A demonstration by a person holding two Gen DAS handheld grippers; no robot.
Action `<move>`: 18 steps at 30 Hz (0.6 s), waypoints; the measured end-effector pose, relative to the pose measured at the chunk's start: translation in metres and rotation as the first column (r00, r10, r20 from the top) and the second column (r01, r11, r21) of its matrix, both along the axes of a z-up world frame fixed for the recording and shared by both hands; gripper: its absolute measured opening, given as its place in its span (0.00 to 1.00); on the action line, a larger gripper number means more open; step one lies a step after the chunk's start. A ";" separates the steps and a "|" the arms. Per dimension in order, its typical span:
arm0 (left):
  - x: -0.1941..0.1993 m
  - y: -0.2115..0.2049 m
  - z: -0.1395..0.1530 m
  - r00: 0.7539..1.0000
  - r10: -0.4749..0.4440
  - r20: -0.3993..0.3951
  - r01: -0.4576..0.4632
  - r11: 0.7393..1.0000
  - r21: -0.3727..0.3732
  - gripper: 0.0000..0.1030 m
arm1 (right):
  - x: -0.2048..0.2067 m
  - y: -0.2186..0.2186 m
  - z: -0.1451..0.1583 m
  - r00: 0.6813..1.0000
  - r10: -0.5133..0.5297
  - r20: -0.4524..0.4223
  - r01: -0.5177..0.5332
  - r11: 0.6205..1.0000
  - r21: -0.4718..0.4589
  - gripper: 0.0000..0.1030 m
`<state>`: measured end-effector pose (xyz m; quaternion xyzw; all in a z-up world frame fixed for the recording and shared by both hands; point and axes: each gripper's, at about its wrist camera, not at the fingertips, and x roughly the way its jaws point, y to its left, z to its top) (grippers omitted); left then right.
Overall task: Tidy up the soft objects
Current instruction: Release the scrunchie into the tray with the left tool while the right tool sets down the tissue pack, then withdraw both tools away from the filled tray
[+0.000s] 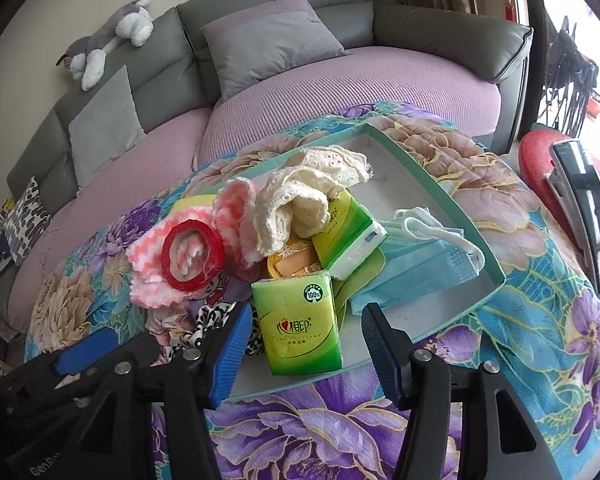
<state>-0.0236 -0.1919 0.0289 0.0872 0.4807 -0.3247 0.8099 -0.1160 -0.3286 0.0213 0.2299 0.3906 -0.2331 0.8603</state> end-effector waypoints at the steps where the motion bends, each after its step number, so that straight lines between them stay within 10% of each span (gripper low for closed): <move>1: 0.001 0.003 0.003 1.000 0.006 0.002 -0.006 1.000 -0.009 0.57 | 0.000 0.001 0.000 1.000 0.003 -0.004 -0.003 1.000 -0.003 0.59; 12: 0.029 0.044 0.003 0.983 0.180 0.032 -0.181 0.983 0.032 0.80 | 0.008 0.017 0.003 0.997 0.042 -0.063 -0.047 0.995 -0.084 0.68; 18: 0.044 0.073 -0.003 0.961 0.274 0.030 -0.275 0.960 0.043 0.86 | 0.012 0.029 0.007 0.995 0.049 -0.082 -0.059 0.990 -0.126 0.96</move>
